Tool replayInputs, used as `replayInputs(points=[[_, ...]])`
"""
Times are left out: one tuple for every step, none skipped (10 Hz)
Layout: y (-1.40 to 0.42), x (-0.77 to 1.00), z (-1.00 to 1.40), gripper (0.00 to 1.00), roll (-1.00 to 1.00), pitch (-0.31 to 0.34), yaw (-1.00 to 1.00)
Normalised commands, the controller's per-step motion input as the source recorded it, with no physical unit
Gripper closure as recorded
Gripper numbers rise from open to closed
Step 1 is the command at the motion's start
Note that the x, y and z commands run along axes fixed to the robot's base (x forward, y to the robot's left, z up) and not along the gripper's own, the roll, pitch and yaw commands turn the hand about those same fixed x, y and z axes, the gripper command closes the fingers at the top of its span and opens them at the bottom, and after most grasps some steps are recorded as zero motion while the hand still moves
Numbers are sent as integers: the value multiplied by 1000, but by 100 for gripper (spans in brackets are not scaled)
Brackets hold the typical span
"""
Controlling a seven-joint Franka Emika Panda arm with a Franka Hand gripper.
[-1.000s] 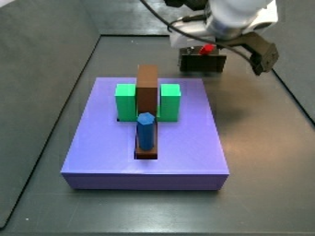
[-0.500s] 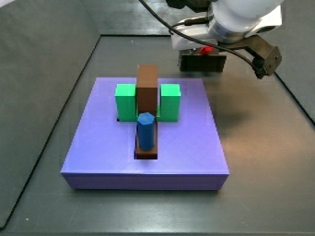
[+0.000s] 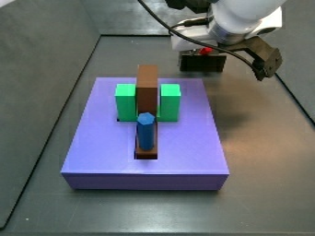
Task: Pick up the red object. Move up. Place the red object on the fixture. Regrasp the red object. Move to above the board. Insert the red object.
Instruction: Regrasp the red object.
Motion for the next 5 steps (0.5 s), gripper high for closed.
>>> replayInputs(points=[[0, 0, 0, 0, 0, 0, 0], [0, 0, 0, 100, 0, 0, 0], [0, 0, 0, 100, 0, 0, 0], [0, 0, 0, 100, 0, 0, 0], [0, 0, 0, 100, 0, 0, 0]])
